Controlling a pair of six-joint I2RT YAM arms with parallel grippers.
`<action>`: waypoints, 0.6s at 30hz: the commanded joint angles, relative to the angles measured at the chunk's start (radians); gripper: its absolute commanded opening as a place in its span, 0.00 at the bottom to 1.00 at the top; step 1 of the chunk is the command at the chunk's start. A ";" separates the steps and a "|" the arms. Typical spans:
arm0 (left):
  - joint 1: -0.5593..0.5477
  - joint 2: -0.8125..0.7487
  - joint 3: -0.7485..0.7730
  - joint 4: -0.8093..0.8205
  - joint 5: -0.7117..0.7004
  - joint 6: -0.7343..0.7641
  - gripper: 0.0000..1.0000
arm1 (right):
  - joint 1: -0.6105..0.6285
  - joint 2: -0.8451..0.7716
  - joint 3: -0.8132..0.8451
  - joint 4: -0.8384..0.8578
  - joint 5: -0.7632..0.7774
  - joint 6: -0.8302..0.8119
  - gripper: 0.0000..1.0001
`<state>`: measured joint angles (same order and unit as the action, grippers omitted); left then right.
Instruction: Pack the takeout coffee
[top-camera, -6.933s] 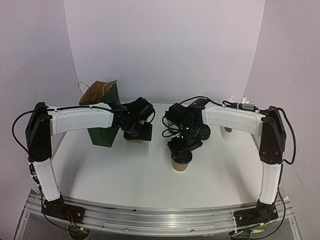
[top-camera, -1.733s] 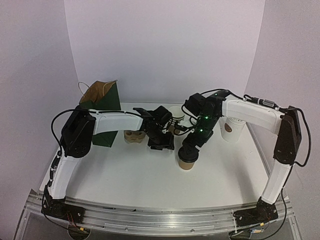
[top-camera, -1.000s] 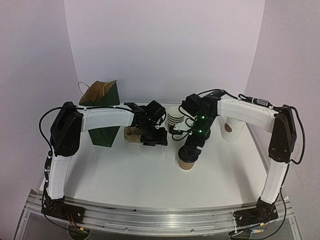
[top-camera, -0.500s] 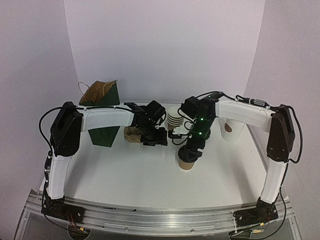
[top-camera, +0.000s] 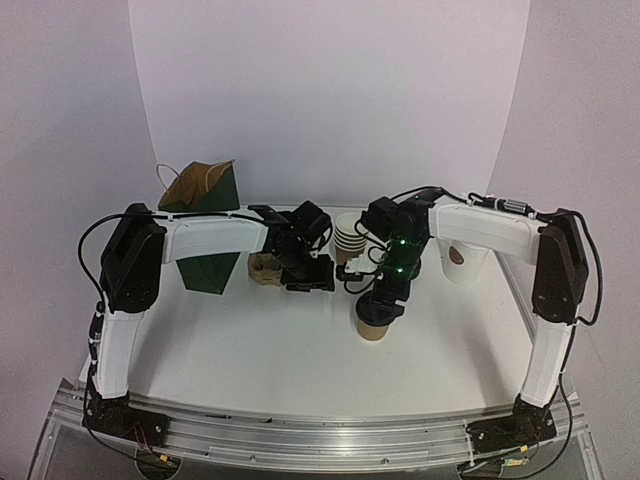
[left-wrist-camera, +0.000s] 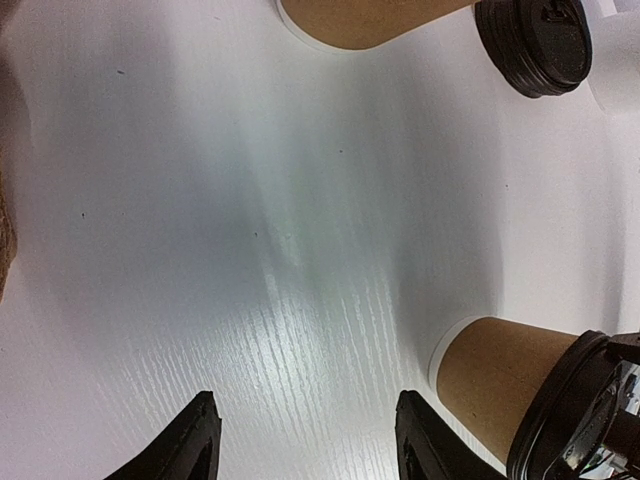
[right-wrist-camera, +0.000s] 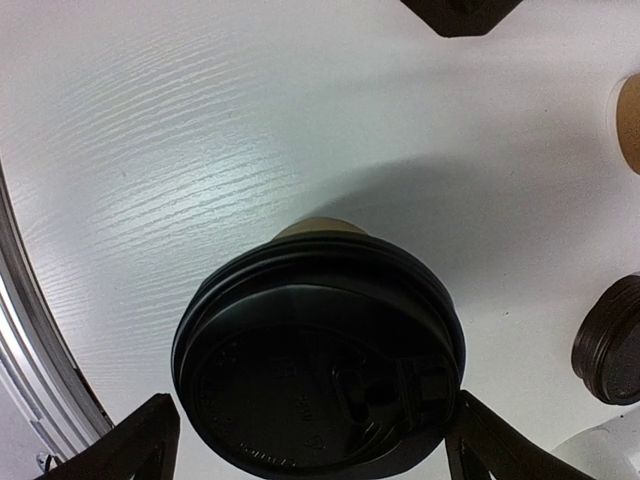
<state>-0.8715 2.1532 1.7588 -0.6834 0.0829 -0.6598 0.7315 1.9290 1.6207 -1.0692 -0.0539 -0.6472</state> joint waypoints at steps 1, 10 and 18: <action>-0.003 -0.050 -0.001 -0.007 -0.015 -0.006 0.59 | -0.002 0.013 -0.007 0.008 -0.019 -0.001 0.90; -0.003 -0.065 -0.015 -0.006 -0.021 -0.005 0.59 | -0.013 0.017 -0.047 0.028 0.017 0.012 0.87; -0.002 -0.076 -0.033 0.005 -0.026 -0.008 0.59 | -0.017 0.019 -0.109 0.050 0.035 0.030 0.87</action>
<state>-0.8715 2.1517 1.7348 -0.6819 0.0753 -0.6598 0.7227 1.9118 1.5754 -1.0154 -0.0468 -0.6384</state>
